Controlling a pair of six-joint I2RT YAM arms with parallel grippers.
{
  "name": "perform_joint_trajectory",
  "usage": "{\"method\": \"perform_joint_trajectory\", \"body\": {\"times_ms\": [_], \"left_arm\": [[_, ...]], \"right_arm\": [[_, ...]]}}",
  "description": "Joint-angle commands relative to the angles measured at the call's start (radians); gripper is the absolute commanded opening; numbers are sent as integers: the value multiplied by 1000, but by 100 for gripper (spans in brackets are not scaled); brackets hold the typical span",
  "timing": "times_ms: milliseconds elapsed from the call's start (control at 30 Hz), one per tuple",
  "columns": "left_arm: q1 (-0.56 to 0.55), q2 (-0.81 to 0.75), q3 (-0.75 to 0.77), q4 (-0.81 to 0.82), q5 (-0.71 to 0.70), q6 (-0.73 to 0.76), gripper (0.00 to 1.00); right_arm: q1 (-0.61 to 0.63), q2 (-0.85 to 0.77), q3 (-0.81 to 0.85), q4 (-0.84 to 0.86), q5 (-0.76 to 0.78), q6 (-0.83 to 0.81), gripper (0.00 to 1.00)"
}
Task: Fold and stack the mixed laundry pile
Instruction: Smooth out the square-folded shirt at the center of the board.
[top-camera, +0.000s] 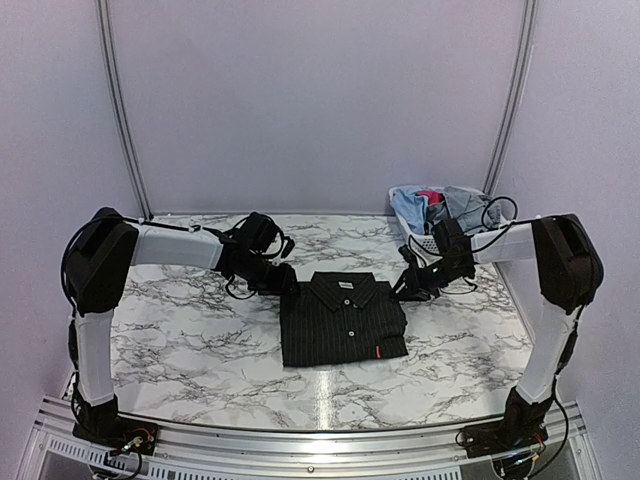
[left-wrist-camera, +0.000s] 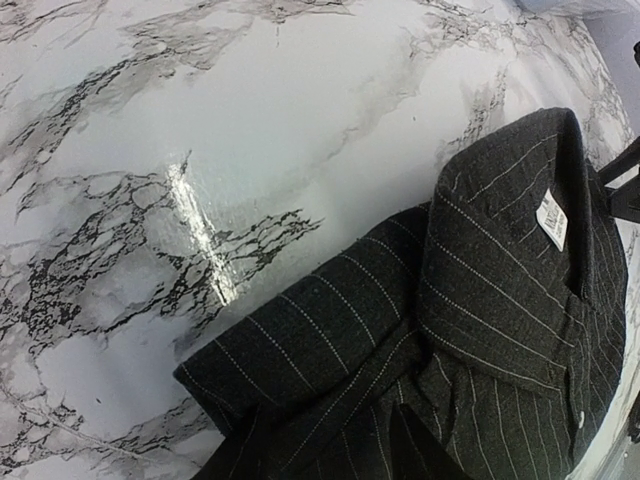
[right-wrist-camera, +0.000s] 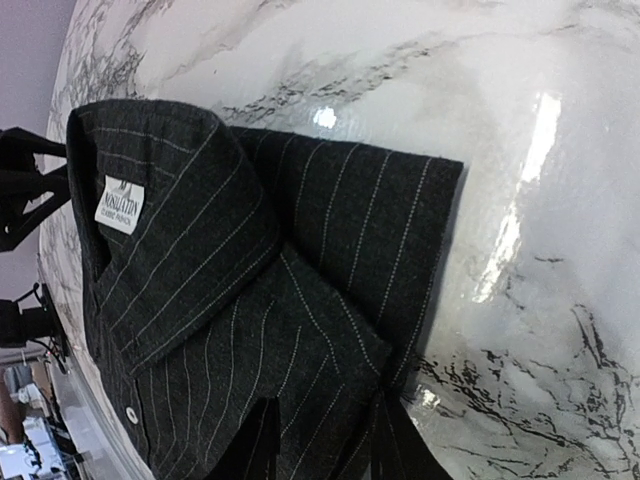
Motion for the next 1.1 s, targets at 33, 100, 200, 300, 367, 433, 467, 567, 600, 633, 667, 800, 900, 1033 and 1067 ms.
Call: {"method": "perform_joint_trajectory", "body": {"times_ms": [33,100,200,300,367,433,467,567,600,633,667,800,900,1033,1067], "left_arm": [[2,19,23,-38,33,38,41],[2,24,25,-39,41,45,40],[2,38,36,-45,42,51,40],[2,56,54,-58,53,56,34],[2,55,58,-62,60,60,25],[4,41,53,-62,60,62,16],[5,33,49,-62,59,64,12],[10,-6,32,-62,57,70,1],[11,-16,28,-62,59,72,0],[13,-25,27,-62,61,74,0],[13,-32,26,-62,64,77,0],[13,-62,26,-63,60,79,0],[17,-91,25,-59,38,80,0],[25,-105,20,-53,18,82,0],[28,-102,19,-53,17,83,0]], "right_arm": [[-1,16,68,-2,-3,-27,26],[-1,19,80,-7,-2,-29,25],[-1,29,99,-19,-3,-35,22],[0,41,115,-30,-8,-39,14],[0,41,118,-33,-11,-40,8],[-1,39,120,-38,-14,-42,2],[1,37,122,-42,-14,-46,0],[1,26,118,-46,-11,-50,0],[1,20,115,-45,-10,-50,0],[2,16,116,-43,-10,-50,0],[1,12,117,-42,-10,-49,0],[2,-3,143,-37,-17,-44,0],[0,-13,171,-34,-24,-43,0],[1,-12,196,-26,-24,-44,0],[1,-7,202,-26,-21,-46,0]]}}
